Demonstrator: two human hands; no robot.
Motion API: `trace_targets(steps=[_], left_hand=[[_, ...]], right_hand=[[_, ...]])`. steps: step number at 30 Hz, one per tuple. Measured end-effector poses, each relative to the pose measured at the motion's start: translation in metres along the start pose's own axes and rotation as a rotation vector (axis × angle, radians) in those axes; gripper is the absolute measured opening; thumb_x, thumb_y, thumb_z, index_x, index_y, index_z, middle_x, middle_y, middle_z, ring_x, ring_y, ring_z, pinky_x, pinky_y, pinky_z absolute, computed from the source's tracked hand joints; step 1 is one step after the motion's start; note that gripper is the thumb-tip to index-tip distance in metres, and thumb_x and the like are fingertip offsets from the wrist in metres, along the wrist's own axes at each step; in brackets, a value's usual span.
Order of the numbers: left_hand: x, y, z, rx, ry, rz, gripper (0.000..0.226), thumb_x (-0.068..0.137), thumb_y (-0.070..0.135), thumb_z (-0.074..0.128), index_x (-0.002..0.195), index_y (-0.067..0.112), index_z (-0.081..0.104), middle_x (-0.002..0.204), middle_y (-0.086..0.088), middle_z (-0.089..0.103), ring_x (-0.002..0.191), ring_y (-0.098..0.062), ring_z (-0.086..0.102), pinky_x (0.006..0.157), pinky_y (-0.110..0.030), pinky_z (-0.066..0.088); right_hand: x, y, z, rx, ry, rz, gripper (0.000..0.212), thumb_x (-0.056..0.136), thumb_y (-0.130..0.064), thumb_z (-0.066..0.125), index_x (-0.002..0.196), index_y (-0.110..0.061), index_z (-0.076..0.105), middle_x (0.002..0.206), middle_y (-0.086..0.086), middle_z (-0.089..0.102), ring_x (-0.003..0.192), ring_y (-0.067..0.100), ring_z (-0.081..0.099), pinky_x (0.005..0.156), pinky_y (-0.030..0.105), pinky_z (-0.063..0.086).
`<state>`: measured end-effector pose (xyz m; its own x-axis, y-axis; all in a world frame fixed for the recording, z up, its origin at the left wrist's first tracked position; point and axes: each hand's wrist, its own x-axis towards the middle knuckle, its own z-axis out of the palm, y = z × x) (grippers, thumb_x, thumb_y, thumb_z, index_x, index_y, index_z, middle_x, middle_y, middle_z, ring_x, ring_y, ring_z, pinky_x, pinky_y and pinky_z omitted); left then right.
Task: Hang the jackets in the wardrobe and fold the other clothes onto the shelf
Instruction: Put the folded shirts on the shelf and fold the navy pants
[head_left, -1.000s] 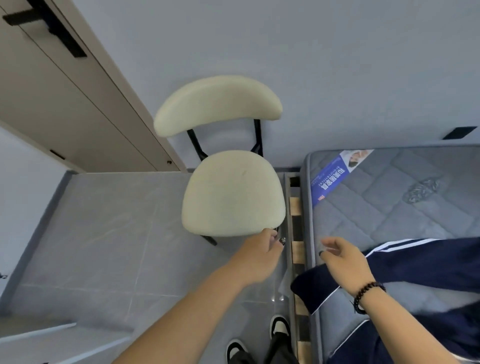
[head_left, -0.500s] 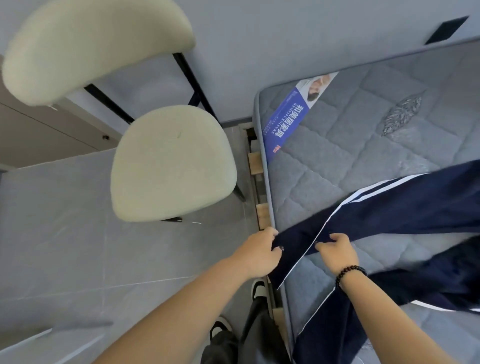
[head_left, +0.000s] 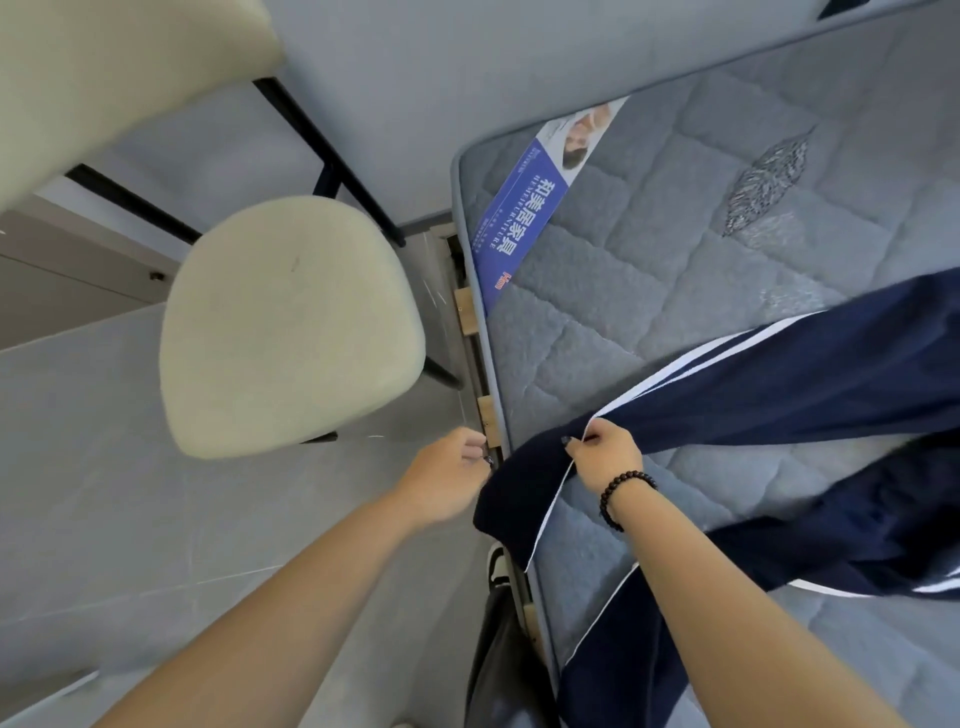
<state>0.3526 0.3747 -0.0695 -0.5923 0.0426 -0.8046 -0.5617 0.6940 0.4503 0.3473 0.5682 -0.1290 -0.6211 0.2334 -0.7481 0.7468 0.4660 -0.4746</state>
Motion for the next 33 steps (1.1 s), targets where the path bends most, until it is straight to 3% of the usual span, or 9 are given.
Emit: trace_targets(steps=[6,10,13,16,20,24,28,30,33], left_hand=[[0.008,0.031,-0.029,-0.306,0.049,-0.060,0.013,0.095,0.031,0.053,0.099,0.026,0.065,0.115,0.003,0.070,0.106,-0.012,0.064,0.079,-0.026,0.045],[-0.001,0.045,-0.045,-0.340,-0.224,-0.173,0.042,0.083,0.053,0.057,0.103,0.021,0.074,0.100,0.003,0.076,0.102,-0.018,0.067,0.093,-0.036,0.046],[-0.016,0.050,-0.053,-0.199,-0.325,-0.140,0.049,0.066,0.052,0.074,0.098,0.015,0.077,0.099,-0.008,0.075,0.091,-0.020,0.068,0.090,-0.035,0.051],[-0.030,0.045,-0.056,-0.146,-0.314,-0.051,0.026,0.071,0.035,0.080,0.094,0.022,0.079,0.096,0.000,0.076,0.094,-0.017,0.070,0.091,-0.033,0.055],[-0.054,0.037,-0.066,-0.296,-0.263,0.042,0.015,0.090,0.011,0.064,0.098,0.016,0.074,0.095,-0.003,0.074,0.086,-0.014,0.066,0.089,-0.029,0.052],[-0.090,0.023,-0.095,-0.472,-0.208,0.107,0.015,0.096,0.009,0.056,0.101,0.013,0.070,0.093,-0.003,0.070,0.084,-0.014,0.063,0.079,-0.026,0.049],[-0.133,-0.002,-0.132,-0.583,-0.166,0.131,0.020,0.097,0.008,0.052,0.103,0.014,0.070,0.096,-0.002,0.071,0.084,-0.013,0.063,0.077,-0.026,0.047],[-0.153,-0.017,-0.148,-0.593,-0.106,0.107,0.020,0.096,0.006,0.053,0.101,0.012,0.071,0.096,-0.003,0.071,0.085,-0.015,0.063,0.080,-0.027,0.046],[-0.179,-0.039,-0.164,-0.585,-0.015,0.018,0.020,0.091,0.006,0.055,0.095,0.012,0.073,0.090,-0.002,0.071,0.080,-0.014,0.062,0.076,-0.025,0.045]], right_hand=[[-0.054,-0.043,-0.002,0.056,-0.330,-0.352,0.028,0.091,-0.014,0.060,0.070,-0.014,0.041,0.061,-0.001,0.044,0.061,0.013,0.040,0.062,0.025,0.039],[-0.100,-0.059,0.019,0.003,-0.564,-0.495,0.031,0.090,-0.014,0.062,0.067,-0.020,0.042,0.064,-0.008,0.047,0.059,0.002,0.041,0.060,0.011,0.037],[-0.126,-0.060,0.037,0.020,-0.601,-0.520,0.035,0.089,-0.017,0.064,0.064,-0.024,0.040,0.062,-0.013,0.047,0.055,-0.005,0.042,0.060,0.009,0.038],[-0.148,-0.057,0.046,0.097,-0.587,-0.460,0.032,0.087,-0.015,0.066,0.063,-0.028,0.048,0.065,-0.013,0.055,0.059,-0.004,0.048,0.063,0.011,0.042],[-0.158,-0.047,0.035,0.277,-0.519,-0.254,0.017,0.084,-0.004,0.066,0.082,-0.021,0.069,0.083,-0.001,0.069,0.080,0.011,0.064,0.077,0.022,0.053],[-0.147,-0.038,0.009,0.946,-0.215,0.109,0.012,0.091,-0.015,0.057,0.102,-0.016,0.061,0.105,0.007,0.065,0.096,0.027,0.062,0.082,0.041,0.049],[-0.141,-0.067,-0.005,1.395,-0.176,0.186,0.040,0.086,-0.042,0.060,0.118,-0.018,0.062,0.115,0.006,0.066,0.108,0.029,0.063,0.095,0.046,0.047],[-0.146,-0.098,-0.003,1.450,-0.133,0.137,0.042,0.086,-0.037,0.063,0.123,-0.017,0.061,0.112,0.003,0.070,0.101,0.022,0.067,0.085,0.037,0.054],[-0.159,-0.144,0.013,1.193,-0.083,0.086,0.017,0.088,-0.008,0.058,0.102,-0.012,0.067,0.082,-0.003,0.074,0.077,0.014,0.067,0.061,0.028,0.052]])
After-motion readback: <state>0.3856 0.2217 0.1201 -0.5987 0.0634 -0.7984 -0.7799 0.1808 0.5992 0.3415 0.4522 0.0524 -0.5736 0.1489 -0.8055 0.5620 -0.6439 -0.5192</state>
